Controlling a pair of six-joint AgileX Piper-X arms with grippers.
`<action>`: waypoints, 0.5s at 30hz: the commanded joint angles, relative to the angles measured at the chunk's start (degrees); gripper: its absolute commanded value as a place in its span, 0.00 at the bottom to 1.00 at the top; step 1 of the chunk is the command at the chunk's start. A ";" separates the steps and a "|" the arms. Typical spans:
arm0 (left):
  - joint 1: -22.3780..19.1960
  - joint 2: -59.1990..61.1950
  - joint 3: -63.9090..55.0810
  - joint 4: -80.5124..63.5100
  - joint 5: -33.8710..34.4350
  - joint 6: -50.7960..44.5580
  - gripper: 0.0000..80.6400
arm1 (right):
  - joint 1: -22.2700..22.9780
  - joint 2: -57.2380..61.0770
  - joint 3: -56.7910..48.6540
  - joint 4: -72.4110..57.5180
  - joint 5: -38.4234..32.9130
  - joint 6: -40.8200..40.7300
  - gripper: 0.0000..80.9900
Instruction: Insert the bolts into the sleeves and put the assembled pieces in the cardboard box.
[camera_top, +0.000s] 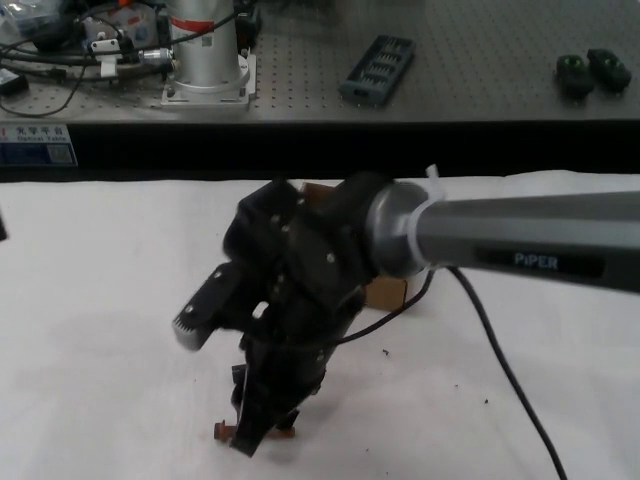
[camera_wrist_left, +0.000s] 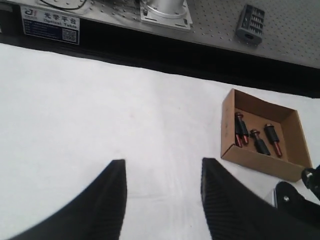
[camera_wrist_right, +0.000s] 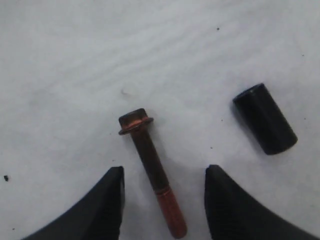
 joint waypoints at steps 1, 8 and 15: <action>1.51 -4.36 -0.32 1.72 -0.98 1.70 0.43 | 0.29 -0.21 -0.21 -2.33 3.25 -4.04 0.41; 1.50 -10.74 -0.32 6.99 -1.00 1.70 0.43 | 0.54 0.20 -0.21 -3.74 4.64 -6.32 0.38; 1.50 -15.81 -0.32 7.85 -1.00 1.70 0.43 | 0.97 1.71 -0.21 -2.04 4.78 -7.10 0.38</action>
